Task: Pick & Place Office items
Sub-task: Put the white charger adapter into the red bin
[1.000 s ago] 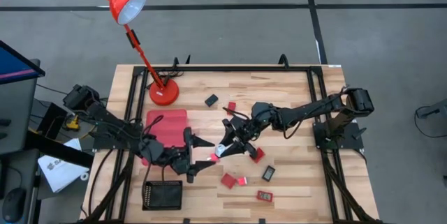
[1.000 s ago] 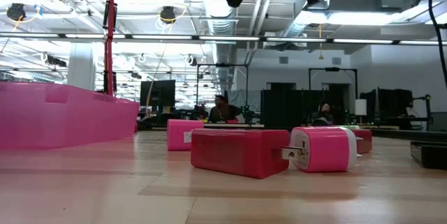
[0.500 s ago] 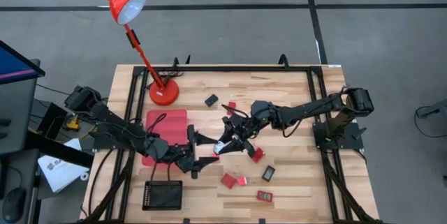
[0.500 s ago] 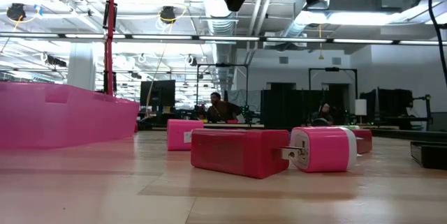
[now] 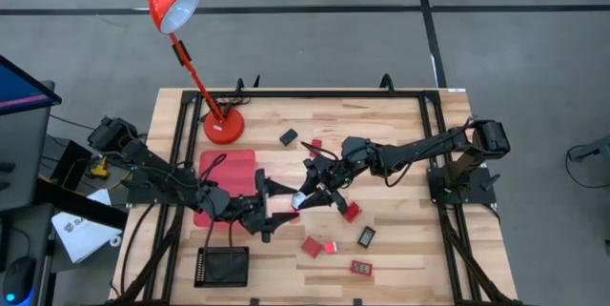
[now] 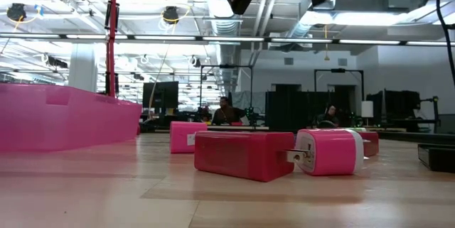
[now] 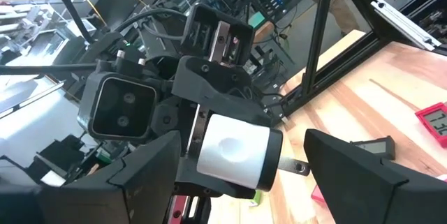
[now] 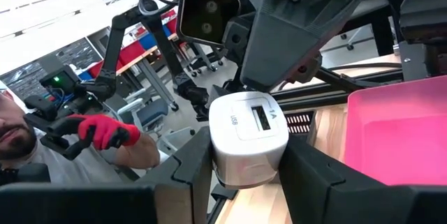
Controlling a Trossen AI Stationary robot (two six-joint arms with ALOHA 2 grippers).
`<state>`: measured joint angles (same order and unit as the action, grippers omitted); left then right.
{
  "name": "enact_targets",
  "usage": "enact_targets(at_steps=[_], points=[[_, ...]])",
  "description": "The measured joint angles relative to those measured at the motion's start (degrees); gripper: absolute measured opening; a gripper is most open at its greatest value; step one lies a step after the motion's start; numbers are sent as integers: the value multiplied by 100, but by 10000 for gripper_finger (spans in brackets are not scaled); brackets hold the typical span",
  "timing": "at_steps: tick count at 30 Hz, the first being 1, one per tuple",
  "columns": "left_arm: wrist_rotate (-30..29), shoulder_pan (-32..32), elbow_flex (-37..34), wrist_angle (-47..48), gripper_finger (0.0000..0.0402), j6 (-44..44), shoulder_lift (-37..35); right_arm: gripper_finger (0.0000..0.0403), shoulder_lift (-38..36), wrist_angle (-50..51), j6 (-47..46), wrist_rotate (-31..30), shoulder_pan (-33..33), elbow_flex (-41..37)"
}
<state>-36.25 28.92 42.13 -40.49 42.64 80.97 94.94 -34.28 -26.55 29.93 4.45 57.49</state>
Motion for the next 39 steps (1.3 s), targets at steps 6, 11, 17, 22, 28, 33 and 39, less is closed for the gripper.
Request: enact_targets(at_steps=[6,11,17,22,28,33,39], points=[[5,-19,0,-62,301,-64,0,127,0,120,5,-2,45,-2],[10,-94,0,-58,292,-118,0,127,2,107,5,-4,41,-4],[68,-96,0,-20,255,-157,0,127,2,89,16,-9,41,-4],[110,-136,4,120,226,-293,0,127,4,71,16,-20,41,-11],[133,-148,11,117,213,-320,-7,127,7,-66,16,-7,41,-13],[129,-149,11,134,200,-320,-7,127,7,-105,16,-7,41,-13],[127,-151,11,142,172,-275,-7,127,7,-105,-18,8,41,-13]])
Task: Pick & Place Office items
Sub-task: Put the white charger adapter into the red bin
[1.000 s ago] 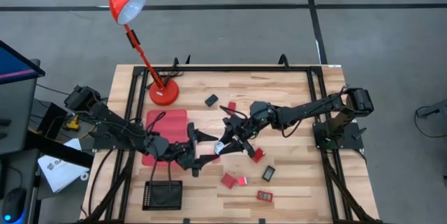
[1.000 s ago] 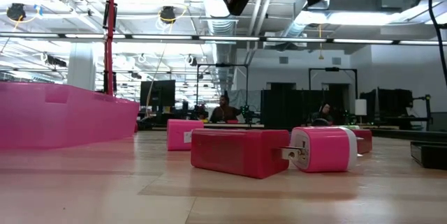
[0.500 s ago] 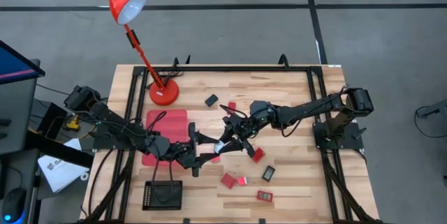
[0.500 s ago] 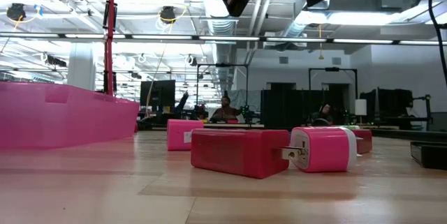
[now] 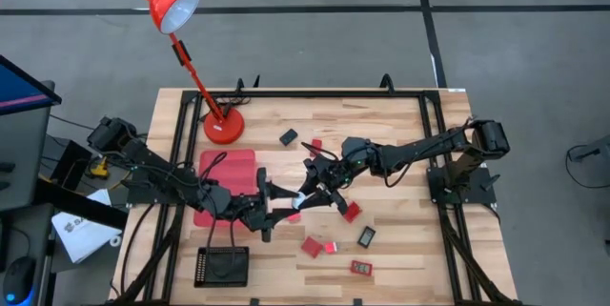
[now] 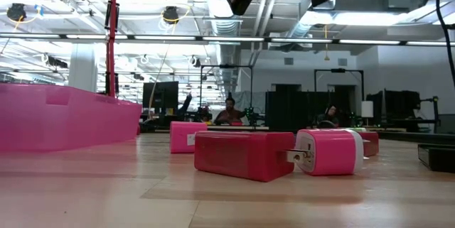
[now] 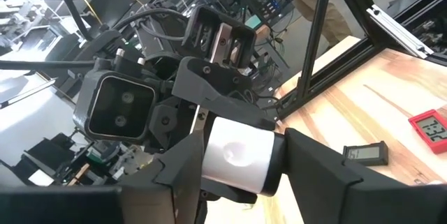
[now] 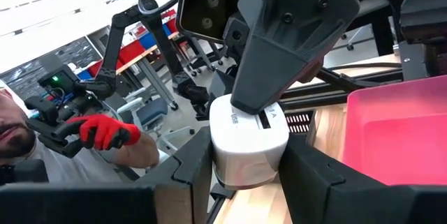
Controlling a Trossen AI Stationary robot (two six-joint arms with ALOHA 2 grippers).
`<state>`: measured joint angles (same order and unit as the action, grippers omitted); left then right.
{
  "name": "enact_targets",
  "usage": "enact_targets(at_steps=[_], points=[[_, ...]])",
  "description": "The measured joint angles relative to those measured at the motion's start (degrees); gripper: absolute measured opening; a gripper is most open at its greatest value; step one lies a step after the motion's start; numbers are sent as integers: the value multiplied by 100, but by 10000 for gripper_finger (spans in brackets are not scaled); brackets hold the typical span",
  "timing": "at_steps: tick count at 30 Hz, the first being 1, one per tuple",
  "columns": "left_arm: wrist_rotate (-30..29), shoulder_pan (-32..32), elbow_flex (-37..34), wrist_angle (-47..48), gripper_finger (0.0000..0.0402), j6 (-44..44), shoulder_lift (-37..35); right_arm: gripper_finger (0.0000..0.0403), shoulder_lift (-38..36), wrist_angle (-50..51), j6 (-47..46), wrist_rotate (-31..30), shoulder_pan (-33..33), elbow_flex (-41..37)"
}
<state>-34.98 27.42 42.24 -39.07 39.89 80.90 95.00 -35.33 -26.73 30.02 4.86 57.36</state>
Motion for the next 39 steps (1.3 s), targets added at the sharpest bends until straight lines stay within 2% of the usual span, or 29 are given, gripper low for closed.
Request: enact_targets(at_steps=[6,10,16,23,27,39], points=[[-8,0,0,2,174,-1,0,128,0,-4,-1,5,0,0],[-45,-2,0,13,172,-6,0,143,0,-4,19,-5,2,0],[-507,44,0,39,171,10,4,176,0,-83,100,-110,-16,0],[-811,79,0,345,164,9,-126,193,-4,-119,193,-228,-73,0],[-1085,107,0,455,163,-6,-190,198,-24,-110,269,-251,-136,2],[-1169,116,-2,455,162,-2,-203,200,-36,-150,338,-249,-136,2]])
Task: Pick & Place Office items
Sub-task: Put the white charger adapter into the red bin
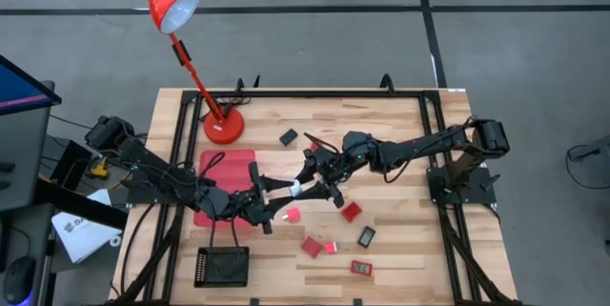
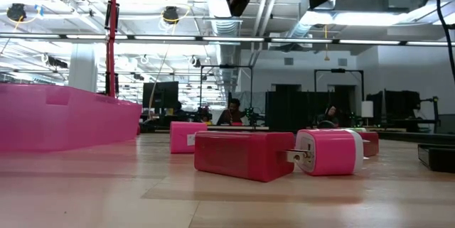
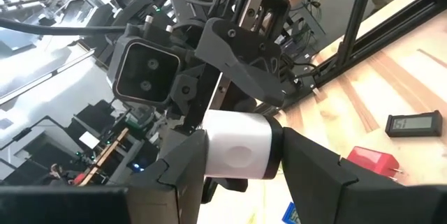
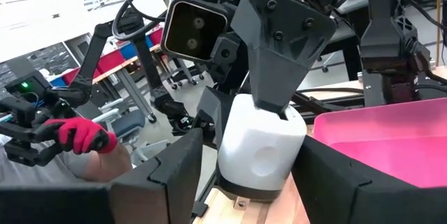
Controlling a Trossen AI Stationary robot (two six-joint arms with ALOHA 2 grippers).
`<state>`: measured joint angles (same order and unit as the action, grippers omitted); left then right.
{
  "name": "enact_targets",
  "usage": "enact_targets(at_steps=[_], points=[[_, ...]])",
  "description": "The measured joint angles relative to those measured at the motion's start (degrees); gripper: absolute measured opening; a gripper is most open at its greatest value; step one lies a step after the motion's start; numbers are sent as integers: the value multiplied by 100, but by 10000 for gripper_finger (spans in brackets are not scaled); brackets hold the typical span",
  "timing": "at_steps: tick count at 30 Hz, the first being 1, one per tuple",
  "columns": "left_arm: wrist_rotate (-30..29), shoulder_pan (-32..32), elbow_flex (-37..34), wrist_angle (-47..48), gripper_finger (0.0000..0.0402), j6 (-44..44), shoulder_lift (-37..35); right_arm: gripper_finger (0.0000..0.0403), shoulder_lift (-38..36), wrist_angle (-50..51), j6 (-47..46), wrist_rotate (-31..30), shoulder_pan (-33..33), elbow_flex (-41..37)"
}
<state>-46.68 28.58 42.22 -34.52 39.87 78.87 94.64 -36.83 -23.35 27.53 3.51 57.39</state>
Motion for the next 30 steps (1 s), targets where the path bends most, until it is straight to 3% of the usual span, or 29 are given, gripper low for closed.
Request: enact_targets(at_steps=[14,26,30], points=[[17,-2,-11,-31,162,7,-4,239,-16,32,149,-28,-92,7],[87,-7,-24,6,162,1,0,240,-40,-38,302,-101,-306,27],[-214,-7,-24,112,162,1,2,240,-42,-31,302,-30,-469,28]])
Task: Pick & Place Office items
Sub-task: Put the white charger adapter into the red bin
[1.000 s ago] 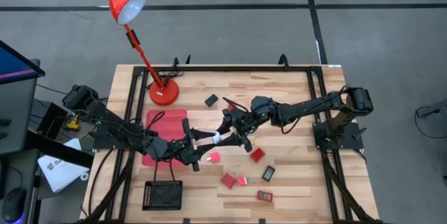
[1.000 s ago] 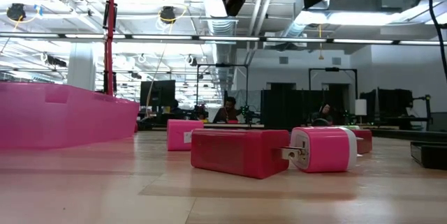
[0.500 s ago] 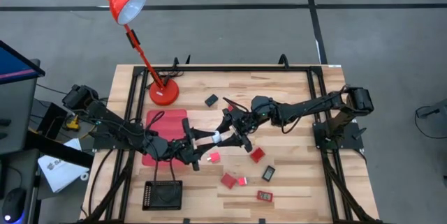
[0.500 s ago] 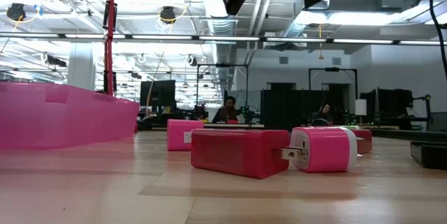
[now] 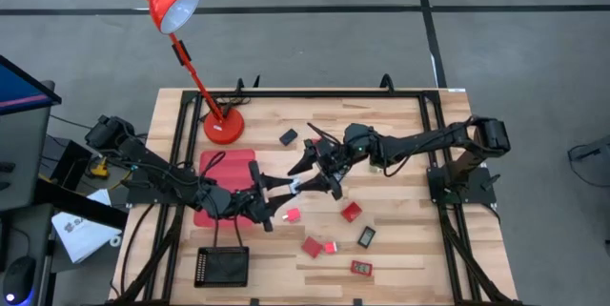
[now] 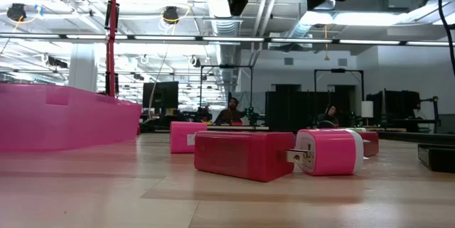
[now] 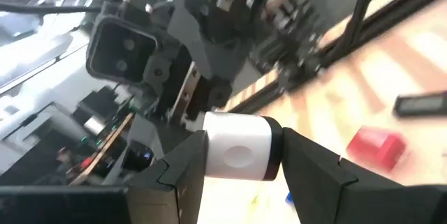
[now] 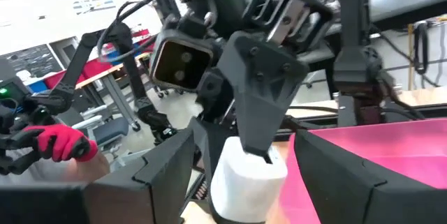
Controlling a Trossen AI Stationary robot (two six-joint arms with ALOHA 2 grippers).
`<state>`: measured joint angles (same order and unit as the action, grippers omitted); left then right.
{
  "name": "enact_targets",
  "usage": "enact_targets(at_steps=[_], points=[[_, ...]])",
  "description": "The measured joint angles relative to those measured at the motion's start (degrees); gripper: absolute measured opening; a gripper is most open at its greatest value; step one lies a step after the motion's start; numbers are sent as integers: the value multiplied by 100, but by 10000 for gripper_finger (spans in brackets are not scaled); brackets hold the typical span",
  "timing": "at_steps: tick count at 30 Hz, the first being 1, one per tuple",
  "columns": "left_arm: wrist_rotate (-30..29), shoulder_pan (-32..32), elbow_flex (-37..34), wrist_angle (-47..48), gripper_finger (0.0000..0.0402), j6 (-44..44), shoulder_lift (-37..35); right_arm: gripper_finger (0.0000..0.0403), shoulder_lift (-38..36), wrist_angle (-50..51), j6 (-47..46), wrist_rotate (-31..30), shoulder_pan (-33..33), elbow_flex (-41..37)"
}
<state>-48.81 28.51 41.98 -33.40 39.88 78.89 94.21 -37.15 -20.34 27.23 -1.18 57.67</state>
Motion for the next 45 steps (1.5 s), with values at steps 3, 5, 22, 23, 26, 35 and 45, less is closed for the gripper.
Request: enact_targets(at_steps=[3,5,22,23,26,35,45], points=[[-555,0,0,296,162,-1,0,240,2,6,-2,70,-118,0],[-965,0,2,506,162,-75,0,240,2,18,-7,160,-194,0],[-716,-326,11,6674,162,-5884,-1868,240,-1209,2143,726,-161,-184,-11],[-512,-371,5,7063,162,-6329,-1964,240,-1287,2408,771,-267,-148,-12],[-201,-424,-262,7686,162,-7149,-2237,240,-1496,3047,832,-547,-32,-20],[1180,-491,-990,7493,162,-7765,-2856,240,-2193,3672,544,-1382,331,-615],[2857,-2601,-928,7446,162,-7082,-2687,240,-2615,3451,273,-2078,850,-1208]])
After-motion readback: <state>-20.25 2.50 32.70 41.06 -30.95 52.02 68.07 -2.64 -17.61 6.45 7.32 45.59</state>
